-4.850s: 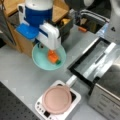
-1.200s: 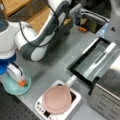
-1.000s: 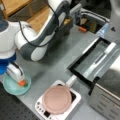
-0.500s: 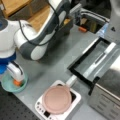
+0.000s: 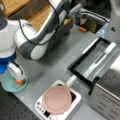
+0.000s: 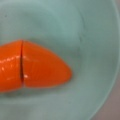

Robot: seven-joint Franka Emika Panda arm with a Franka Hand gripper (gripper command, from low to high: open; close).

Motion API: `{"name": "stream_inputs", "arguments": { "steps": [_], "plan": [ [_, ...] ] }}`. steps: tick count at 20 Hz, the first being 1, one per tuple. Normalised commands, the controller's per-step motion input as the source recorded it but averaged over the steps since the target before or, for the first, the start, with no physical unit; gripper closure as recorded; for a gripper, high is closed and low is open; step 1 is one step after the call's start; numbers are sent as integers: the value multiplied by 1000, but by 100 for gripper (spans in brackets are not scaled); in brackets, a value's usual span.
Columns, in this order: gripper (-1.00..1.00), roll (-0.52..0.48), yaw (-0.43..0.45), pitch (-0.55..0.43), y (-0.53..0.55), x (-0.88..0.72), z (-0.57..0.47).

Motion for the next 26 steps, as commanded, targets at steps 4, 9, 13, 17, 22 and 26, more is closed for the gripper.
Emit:
{"name": "stream_inputs", "arguments": {
  "steps": [4, 9, 13, 17, 22, 26],
  "plan": [
    [-100, -153, 107, 68, 141, -164, 44],
    [-100, -149, 94, 71, 207, -195, 107],
    [-100, -103, 79, 50, 295, -217, 182],
    [-100, -3, 38, 41, 321, -202, 281],
    [-100, 67, -43, 63, 278, -182, 352],
    [-100, 53, -99, 14, 271, -162, 171]
  ]
}}
